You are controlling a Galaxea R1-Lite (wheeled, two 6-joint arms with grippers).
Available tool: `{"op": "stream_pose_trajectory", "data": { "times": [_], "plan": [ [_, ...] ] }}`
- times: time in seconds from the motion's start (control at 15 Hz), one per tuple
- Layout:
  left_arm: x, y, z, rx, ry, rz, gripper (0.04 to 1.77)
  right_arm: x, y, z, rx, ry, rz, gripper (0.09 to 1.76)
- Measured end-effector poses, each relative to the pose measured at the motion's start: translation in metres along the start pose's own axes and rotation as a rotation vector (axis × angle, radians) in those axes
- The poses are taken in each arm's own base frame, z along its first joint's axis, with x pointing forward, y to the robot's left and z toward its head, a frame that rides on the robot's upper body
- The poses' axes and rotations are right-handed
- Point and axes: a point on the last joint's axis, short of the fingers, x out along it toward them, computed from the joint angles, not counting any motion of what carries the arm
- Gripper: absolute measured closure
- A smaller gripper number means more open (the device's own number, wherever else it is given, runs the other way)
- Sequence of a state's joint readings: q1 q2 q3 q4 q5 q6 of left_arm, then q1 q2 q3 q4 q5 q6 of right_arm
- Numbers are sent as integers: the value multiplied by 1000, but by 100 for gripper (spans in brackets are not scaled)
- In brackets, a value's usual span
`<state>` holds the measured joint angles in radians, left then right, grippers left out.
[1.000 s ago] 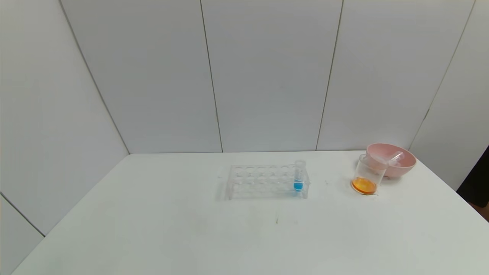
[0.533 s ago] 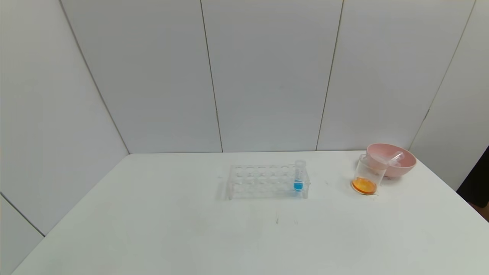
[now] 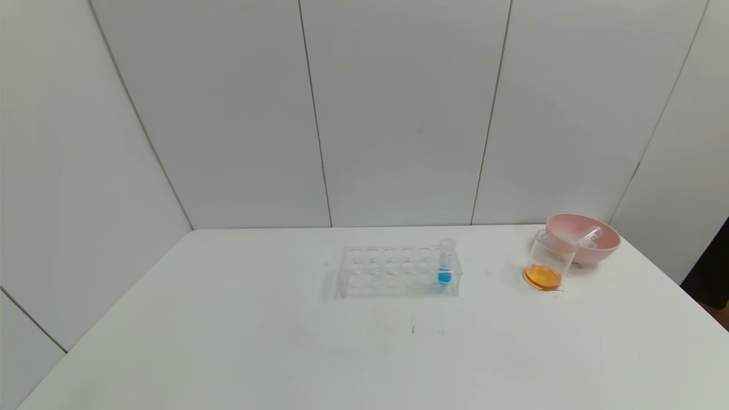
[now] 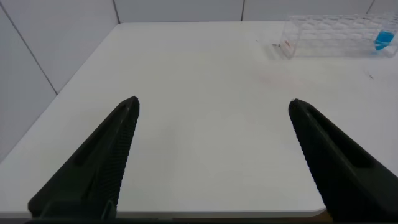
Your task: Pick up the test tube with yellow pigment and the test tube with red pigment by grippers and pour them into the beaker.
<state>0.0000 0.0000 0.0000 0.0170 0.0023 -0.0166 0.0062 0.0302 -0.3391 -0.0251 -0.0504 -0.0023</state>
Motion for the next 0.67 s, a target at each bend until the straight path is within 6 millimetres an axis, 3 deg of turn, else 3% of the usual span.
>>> {"op": "stream_pose_trajectory", "data": {
  "times": [0.2,0.4,0.67],
  "plan": [
    [0,0,0,0,0,0,9,6,1,-39,7,71,13,14],
    [0,0,0,0,0,0,9,5,1,-91,-30,309,42,14],
    [0,0,0,0,0,0,9,3,2,-97,-35,368,63,14]
  ]
}}
